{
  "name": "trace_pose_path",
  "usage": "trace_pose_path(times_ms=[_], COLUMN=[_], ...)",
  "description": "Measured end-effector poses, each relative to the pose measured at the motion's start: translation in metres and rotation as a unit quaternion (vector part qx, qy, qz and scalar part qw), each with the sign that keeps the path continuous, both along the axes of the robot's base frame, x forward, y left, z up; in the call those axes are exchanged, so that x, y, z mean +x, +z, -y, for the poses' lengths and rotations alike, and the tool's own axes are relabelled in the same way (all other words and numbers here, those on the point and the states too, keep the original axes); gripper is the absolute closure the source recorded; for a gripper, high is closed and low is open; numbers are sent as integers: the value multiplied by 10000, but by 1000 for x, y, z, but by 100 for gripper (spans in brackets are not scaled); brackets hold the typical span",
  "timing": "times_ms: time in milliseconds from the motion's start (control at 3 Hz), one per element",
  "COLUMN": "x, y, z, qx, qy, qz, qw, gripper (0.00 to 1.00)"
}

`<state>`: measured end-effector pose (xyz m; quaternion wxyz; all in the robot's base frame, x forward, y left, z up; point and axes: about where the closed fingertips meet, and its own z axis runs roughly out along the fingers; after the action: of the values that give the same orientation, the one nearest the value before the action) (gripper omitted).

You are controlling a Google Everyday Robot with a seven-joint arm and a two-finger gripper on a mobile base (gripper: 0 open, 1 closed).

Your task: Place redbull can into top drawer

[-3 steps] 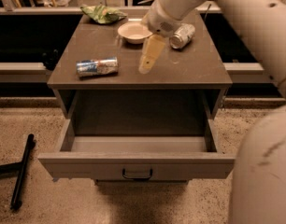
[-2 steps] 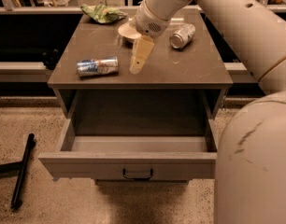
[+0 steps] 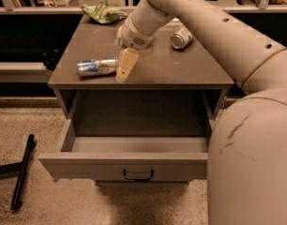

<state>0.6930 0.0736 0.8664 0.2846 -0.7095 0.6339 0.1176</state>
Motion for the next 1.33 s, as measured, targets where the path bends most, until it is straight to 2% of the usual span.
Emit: trace_pose_path(times_ms=[333, 667, 1000, 1333], x=[10, 14, 12, 8], y=[-28, -42, -42, -32], z=[-20, -30, -34, -34], qx=[77, 86, 108, 179], qy=[47, 92, 127, 144], qz=[-46, -82, 6, 133], qw=[9999, 9999, 9999, 9996], gripper=[0, 0, 14, 45])
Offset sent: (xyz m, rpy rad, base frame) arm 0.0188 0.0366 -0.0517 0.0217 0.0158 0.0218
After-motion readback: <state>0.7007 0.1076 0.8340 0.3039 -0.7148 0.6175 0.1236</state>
